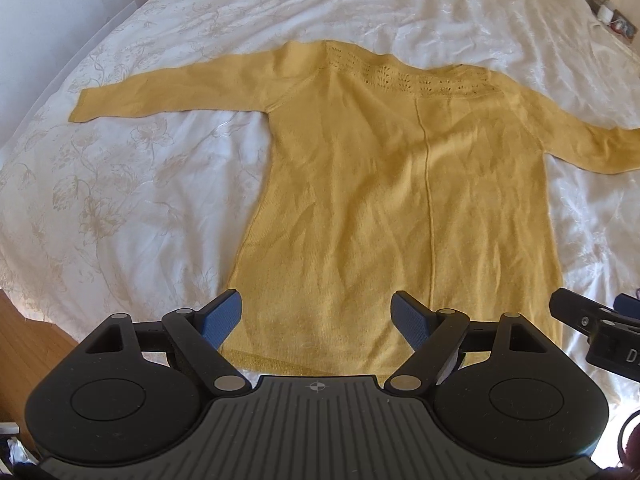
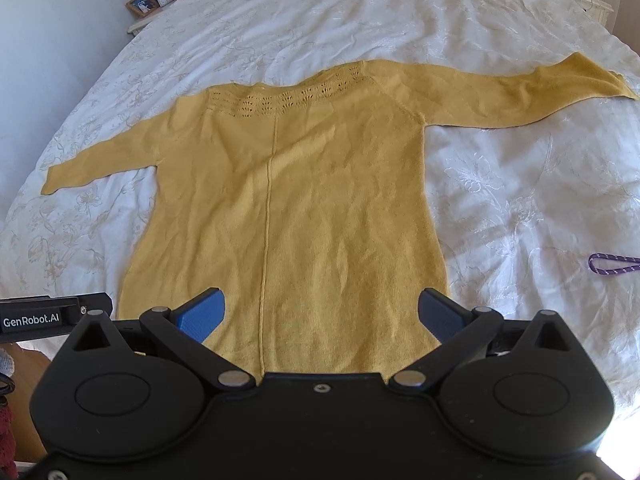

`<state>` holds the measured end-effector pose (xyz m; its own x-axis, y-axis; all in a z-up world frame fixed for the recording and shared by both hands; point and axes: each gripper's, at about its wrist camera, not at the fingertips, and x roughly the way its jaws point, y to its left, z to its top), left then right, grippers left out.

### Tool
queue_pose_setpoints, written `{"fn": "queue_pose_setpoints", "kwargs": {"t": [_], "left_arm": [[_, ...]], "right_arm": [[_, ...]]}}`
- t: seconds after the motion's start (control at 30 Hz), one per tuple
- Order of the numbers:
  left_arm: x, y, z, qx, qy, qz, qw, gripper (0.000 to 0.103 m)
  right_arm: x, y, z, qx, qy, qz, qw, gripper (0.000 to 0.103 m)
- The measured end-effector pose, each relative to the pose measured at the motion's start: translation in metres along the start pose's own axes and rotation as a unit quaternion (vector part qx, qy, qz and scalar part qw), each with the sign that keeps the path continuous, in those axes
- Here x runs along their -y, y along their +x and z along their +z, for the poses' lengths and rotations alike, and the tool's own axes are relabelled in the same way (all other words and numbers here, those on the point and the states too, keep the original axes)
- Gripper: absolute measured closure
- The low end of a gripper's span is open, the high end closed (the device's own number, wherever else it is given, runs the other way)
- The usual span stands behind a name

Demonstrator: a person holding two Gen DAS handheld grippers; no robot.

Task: Fold small clothes
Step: 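Position both grippers above the spread yellow sweater, then grasp the yellow sweater's sleeve cuff with the right gripper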

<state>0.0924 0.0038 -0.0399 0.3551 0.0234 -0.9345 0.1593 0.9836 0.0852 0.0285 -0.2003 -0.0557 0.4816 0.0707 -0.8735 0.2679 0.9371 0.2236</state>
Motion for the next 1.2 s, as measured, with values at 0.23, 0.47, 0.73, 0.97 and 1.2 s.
{"fn": "queue_pose_setpoints", "kwargs": {"t": [0.23, 0.47, 0.73, 0.97, 1.2], "left_arm": [[-0.004, 0.024, 0.044, -0.008, 0.015, 0.018, 0.9997, 0.022], [-0.004, 0.043, 0.094, 0.003, 0.040, -0.002, 0.9992, 0.022], [-0.002, 0.056, 0.141, 0.054, 0.069, -0.039, 0.9954, 0.022], [0.010, 0.062, 0.151, 0.058, 0.049, -0.081, 0.9938, 0.036], [0.025, 0.059, 0.138, 0.063, 0.006, -0.094, 0.9935, 0.039]], "right_arm": [[-0.006, 0.028, 0.035, -0.014, 0.003, -0.008, 1.000, 0.001], [-0.008, 0.045, 0.075, 0.003, 0.005, -0.035, 0.999, 0.001], [0.021, 0.048, 0.115, 0.045, 0.019, -0.091, 0.995, 0.011], [0.089, 0.055, 0.146, 0.021, 0.052, -0.132, 0.990, 0.052], [0.179, 0.042, 0.186, 0.040, 0.046, -0.176, 0.982, 0.074]]}}
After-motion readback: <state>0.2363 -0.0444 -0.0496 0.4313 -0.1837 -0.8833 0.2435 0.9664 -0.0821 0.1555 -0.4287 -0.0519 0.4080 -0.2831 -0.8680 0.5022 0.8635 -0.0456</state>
